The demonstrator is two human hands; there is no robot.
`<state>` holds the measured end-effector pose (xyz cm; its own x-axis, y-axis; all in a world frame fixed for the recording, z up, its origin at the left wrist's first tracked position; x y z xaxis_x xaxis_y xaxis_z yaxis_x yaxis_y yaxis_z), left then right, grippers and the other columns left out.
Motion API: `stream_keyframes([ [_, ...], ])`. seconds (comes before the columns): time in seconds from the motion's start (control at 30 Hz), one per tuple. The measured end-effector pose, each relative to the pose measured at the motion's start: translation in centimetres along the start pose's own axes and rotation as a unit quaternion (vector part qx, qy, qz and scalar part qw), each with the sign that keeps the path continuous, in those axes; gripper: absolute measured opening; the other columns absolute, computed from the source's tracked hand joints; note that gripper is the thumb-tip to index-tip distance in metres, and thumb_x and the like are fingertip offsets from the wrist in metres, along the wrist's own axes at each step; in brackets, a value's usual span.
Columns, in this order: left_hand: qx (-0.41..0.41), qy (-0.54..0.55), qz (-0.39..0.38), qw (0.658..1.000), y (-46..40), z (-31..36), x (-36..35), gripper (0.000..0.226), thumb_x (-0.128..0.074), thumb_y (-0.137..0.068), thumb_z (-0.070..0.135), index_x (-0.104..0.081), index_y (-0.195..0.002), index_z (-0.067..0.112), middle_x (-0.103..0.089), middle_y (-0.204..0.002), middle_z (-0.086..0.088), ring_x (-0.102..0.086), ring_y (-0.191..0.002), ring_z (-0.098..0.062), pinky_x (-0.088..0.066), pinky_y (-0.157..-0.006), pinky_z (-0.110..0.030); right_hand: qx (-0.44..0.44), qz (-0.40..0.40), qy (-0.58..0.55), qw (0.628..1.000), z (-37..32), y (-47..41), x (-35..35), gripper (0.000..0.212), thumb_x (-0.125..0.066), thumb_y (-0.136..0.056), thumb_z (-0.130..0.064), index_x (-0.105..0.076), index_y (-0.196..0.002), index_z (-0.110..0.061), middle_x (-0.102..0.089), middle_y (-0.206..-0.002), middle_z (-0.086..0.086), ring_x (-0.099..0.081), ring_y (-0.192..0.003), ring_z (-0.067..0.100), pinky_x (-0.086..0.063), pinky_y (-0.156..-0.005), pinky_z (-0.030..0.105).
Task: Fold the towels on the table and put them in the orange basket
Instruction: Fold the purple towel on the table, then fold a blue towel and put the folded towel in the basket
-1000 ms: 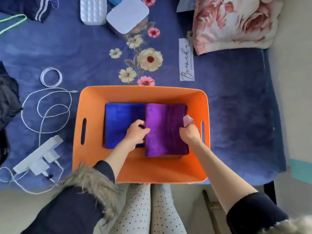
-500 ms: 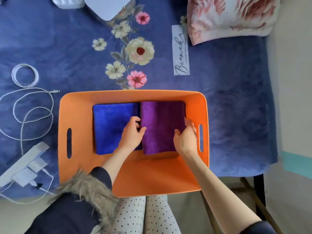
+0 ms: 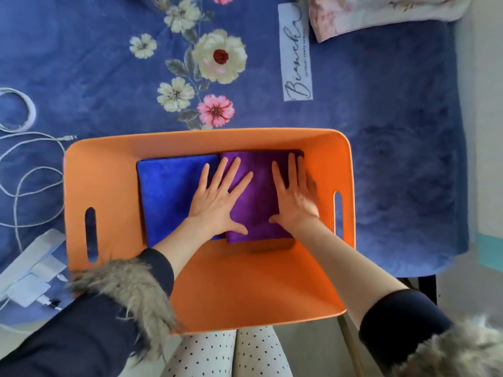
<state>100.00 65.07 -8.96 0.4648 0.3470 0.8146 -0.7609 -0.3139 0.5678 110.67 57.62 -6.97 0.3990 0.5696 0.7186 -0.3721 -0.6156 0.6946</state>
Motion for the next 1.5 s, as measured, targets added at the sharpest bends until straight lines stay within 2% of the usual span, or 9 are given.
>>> stream_keyframes([
  [0.43, 0.009, -0.001, -0.046, 0.999, -0.2, 0.4, -0.1, 0.117, -0.049, -0.067, 0.079, 0.024, -0.142, 0.027, 0.038, -0.145, -0.007, 0.032, -0.136, -0.029, 0.014, -0.111, -0.051, 0.019, 0.025, -0.034, 0.999, 0.1, -0.4, -0.6, 0.106, -0.068, -0.081, -0.038, 0.013, -0.148, -0.021, 0.026, -0.152, 0.015, 0.023, -0.141, 0.032, 0.003, -0.115, 0.045],
  [0.57, -0.024, 0.035, 0.006, 0.999, 2.4, 0.9, 3.8, 0.086, -0.049, -0.085, 0.059, -0.003, -0.15, 0.026, 0.024, -0.154, -0.007, 0.026, -0.139, -0.028, 0.009, -0.114, -0.049, 0.013, 0.075, -0.108, 0.991, -0.2, 2.8, 2.0, 0.079, -0.054, -0.09, -0.036, -0.004, -0.15, -0.021, 0.007, -0.157, 0.013, 0.007, -0.145, 0.029, -0.002, -0.116, 0.043],
  [0.63, -0.039, 0.085, 0.085, 0.992, 4.4, 0.9, 6.7, 0.07, -0.052, -0.09, 0.044, -0.021, -0.148, 0.023, 0.01, -0.157, -0.007, 0.018, -0.142, -0.028, 0.0, -0.115, -0.048, 0.014, 0.139, -0.118, 0.983, -0.6, 5.7, 4.2, 0.069, -0.056, -0.088, -0.035, -0.025, -0.147, -0.017, -0.019, -0.154, 0.016, -0.018, -0.143, 0.032, -0.021, -0.113, 0.046],
  [0.7, -0.052, 0.121, 0.145, 0.981, 6.4, 0.9, 9.4, 0.06, -0.056, -0.089, 0.035, -0.036, -0.143, 0.019, -0.009, -0.157, -0.01, 0.0, -0.144, -0.032, -0.01, -0.114, -0.048, 0.001, 0.228, -0.109, 0.968, -0.5, 9.4, 6.4, 0.06, -0.056, -0.079, -0.037, -0.05, -0.133, -0.014, -0.05, -0.137, 0.016, -0.047, -0.127, 0.033, -0.038, -0.102, 0.049],
  [0.77, -0.065, 0.123, 0.176, 0.975, 8.0, 1.4, 11.8, 0.055, -0.048, -0.088, 0.039, -0.044, -0.138, 0.016, -0.023, -0.154, -0.012, -0.015, -0.142, -0.035, -0.017, -0.111, -0.049, -0.02, 0.283, -0.1, 0.954, 0.1, 13.1, 7.8, 0.057, -0.051, -0.077, -0.04, -0.056, -0.128, -0.015, -0.057, -0.13, 0.013, -0.054, -0.121, 0.031, -0.041, -0.099, 0.049],
  [0.87, -0.101, 0.12, 0.191, 0.969, 9.9, 3.6, 15.1, 0.06, -0.032, -0.088, 0.047, -0.046, -0.137, 0.015, -0.032, -0.15, -0.012, -0.023, -0.14, -0.034, -0.019, -0.11, -0.048, -0.078, 0.331, -0.1, 0.935, 2.0, 18.3, 9.2, 0.061, -0.062, -0.074, -0.039, -0.054, -0.131, -0.017, -0.055, -0.133, 0.01, -0.053, -0.122, 0.028, -0.042, -0.098, 0.049],
  [1.07, -0.219, 0.111, 0.209, 0.947, 13.9, 12.1, 20.0, 0.059, -0.032, -0.088, 0.046, -0.047, -0.136, 0.016, -0.039, -0.147, -0.009, -0.029, -0.139, -0.031, -0.017, -0.111, -0.048, -0.233, 0.38, -0.146, 0.883, 7.7, 28.2, 8.7, 0.057, -0.063, -0.077, -0.038, -0.056, -0.127, -0.012, -0.058, -0.128, 0.016, -0.058, -0.114, 0.034, -0.047, -0.091, 0.052],
  [1.33, -0.405, 0.025, 0.201, 0.891, 22.6, 23.7, 18.9, 0.053, -0.037, -0.088, 0.042, -0.055, -0.129, 0.013, -0.051, -0.137, -0.011, -0.039, -0.13, -0.029, -0.036, -0.104, -0.05, -0.411, 0.399, -0.186, 0.798, 9.8, 44.8, -0.3, 0.058, -0.038, -0.081, -0.045, -0.056, -0.127, -0.013, -0.06, -0.125, 0.015, -0.06, -0.112, 0.031, -0.049, -0.086, 0.046],
  [1.5, -0.503, -0.003, 0.169, 0.848, 30.7, 31.2, 15.7, 0.058, -0.013, -0.098, 0.051, -0.05, -0.128, 0.016, -0.055, -0.132, -0.012, -0.043, -0.126, -0.028, -0.042, -0.094, -0.055, -0.521, 0.41, -0.227, 0.713, 7.1, 56.2, -8.1, 0.057, -0.045, -0.081, -0.042, -0.054, -0.129, -0.014, -0.058, -0.128, 0.015, -0.059, -0.114, 0.031, -0.047, -0.09, 0.05],
])
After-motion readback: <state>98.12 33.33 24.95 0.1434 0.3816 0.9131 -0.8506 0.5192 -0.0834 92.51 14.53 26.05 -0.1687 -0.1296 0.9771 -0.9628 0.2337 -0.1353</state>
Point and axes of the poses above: each hand's wrist, its own y-axis away from the middle knuckle, its own x-axis out of the back of the hand, z = x × y, the point moved 9 cm from there along -y, towards the middle knuckle
